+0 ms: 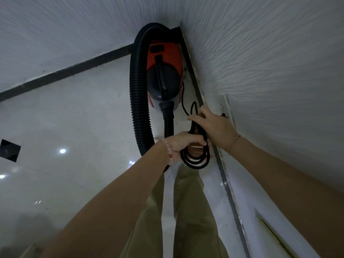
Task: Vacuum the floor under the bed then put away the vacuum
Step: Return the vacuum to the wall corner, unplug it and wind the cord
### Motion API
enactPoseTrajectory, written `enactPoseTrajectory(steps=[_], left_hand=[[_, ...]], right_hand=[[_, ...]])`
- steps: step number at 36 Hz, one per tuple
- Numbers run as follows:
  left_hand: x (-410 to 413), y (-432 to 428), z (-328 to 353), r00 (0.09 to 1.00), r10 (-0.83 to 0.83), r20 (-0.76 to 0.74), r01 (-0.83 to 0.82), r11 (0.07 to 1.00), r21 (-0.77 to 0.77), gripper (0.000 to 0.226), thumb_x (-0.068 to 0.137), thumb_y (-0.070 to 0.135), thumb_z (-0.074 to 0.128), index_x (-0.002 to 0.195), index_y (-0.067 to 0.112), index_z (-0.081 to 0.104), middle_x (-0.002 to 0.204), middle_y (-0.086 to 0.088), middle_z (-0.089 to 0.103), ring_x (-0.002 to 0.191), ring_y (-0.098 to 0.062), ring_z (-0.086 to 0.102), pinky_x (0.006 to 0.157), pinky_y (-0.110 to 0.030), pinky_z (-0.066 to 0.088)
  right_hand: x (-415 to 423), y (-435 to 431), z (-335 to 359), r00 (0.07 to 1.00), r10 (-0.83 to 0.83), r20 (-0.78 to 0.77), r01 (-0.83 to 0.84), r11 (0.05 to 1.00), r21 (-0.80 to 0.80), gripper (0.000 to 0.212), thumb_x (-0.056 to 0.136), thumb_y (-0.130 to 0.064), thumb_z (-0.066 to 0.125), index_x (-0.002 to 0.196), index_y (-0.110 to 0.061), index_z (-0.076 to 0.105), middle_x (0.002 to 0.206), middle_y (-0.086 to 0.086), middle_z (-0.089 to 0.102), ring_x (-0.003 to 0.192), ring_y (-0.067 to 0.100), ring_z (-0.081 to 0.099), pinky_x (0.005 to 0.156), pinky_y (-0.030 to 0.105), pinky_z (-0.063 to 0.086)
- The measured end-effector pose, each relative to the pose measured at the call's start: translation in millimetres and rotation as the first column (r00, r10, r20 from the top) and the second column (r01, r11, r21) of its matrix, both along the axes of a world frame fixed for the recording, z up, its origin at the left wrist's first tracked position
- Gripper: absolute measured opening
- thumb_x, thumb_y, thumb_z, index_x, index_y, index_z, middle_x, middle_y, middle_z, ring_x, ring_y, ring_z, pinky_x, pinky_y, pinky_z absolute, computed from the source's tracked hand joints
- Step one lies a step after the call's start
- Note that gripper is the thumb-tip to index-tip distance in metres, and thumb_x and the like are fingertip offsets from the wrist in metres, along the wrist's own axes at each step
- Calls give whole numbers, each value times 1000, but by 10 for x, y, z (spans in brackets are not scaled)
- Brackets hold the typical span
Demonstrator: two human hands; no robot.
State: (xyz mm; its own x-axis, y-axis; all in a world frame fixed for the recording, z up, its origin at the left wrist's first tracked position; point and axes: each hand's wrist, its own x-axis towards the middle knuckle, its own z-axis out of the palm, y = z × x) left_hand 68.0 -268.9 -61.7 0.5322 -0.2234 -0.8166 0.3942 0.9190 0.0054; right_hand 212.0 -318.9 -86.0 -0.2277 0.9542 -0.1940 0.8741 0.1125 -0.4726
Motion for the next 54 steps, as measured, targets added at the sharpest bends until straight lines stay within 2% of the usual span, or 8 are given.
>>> enactPoseTrajectory(steps=[6, 10, 12, 20, 38, 44, 48, 54], left_hand=[[-73, -49, -56, 998, 68, -18, -66, 993, 98, 20, 86, -11, 52, 76, 6, 58, 68, -10, 59, 64, -18, 62, 80, -46, 57], [-90, -61, -60, 999, 31, -28, -27, 988, 155, 18, 84, -10, 56, 80, 7, 55, 73, -10, 59, 68, -18, 62, 77, -44, 59], [-74, -69, -31, 999, -52, -15, 54, 979, 198, 19, 83, -9, 58, 85, 9, 55, 77, -9, 57, 70, -17, 61, 71, -37, 61], [-114, -138, -131, 925, -372, -81, 344, 727, 593, 27, 84, -3, 58, 102, 14, 47, 82, 4, 53, 74, -7, 53, 70, -23, 53], [-36, 91, -235, 855, -506, -113, 451, 618, 644, 19, 81, 6, 66, 75, 16, 51, 76, -2, 55, 71, -13, 52, 71, -24, 46], [-168, 262, -386, 982, 36, -185, 18, 959, 284, 38, 83, 35, 62, 115, 15, 59, 106, -2, 64, 104, -18, 59, 93, -38, 46], [-299, 410, -626, 831, 378, -409, -219, 897, 383, 14, 93, 22, 49, 91, 12, 57, 88, -4, 60, 82, -17, 57, 74, -30, 48], [-269, 346, -879, 929, 103, -356, 211, 644, 736, 39, 86, -8, 44, 119, 11, 51, 99, -6, 55, 88, -21, 55, 76, -31, 47]], right_hand=[[-48, -2, -41, 857, -444, -261, 356, 877, -321, 69, 78, 25, 39, 136, -11, 49, 94, 13, 59, 84, 17, 56, 80, 23, 48], [-93, 191, -18, 32, -970, -241, 556, 217, -802, 28, 91, -4, 48, 117, -15, 47, 90, 13, 61, 85, 23, 62, 76, 35, 57], [-75, 273, -6, -171, -983, -62, 350, -2, -937, 23, 91, -31, 57, 104, -13, 57, 89, 10, 60, 84, 24, 60, 78, 40, 57], [-74, 419, -5, -110, -988, 111, 104, -122, -987, 15, 86, -26, 68, 84, -11, 64, 87, 12, 64, 80, 23, 61, 75, 36, 55], [-191, 605, -278, -194, -973, 120, 92, -140, -986, 27, 100, -7, 40, 75, -4, 50, 58, 5, 53, 27, 1, 45, 32, 10, 37], [-197, 467, -454, 58, -998, -1, 422, 25, -906, 23, 91, -9, 58, 69, -7, 55, 65, 8, 53, 44, 9, 50, 36, 15, 43], [-253, 338, -443, 99, -990, -96, 473, 132, -871, 23, 91, -12, 62, 69, -8, 57, 63, 7, 54, 36, 4, 50, 37, 16, 43], [-301, 329, -469, -170, -985, 15, 239, -56, -969, 23, 93, -13, 57, 71, -10, 54, 60, 4, 53, 32, 3, 48, 35, 16, 41]])
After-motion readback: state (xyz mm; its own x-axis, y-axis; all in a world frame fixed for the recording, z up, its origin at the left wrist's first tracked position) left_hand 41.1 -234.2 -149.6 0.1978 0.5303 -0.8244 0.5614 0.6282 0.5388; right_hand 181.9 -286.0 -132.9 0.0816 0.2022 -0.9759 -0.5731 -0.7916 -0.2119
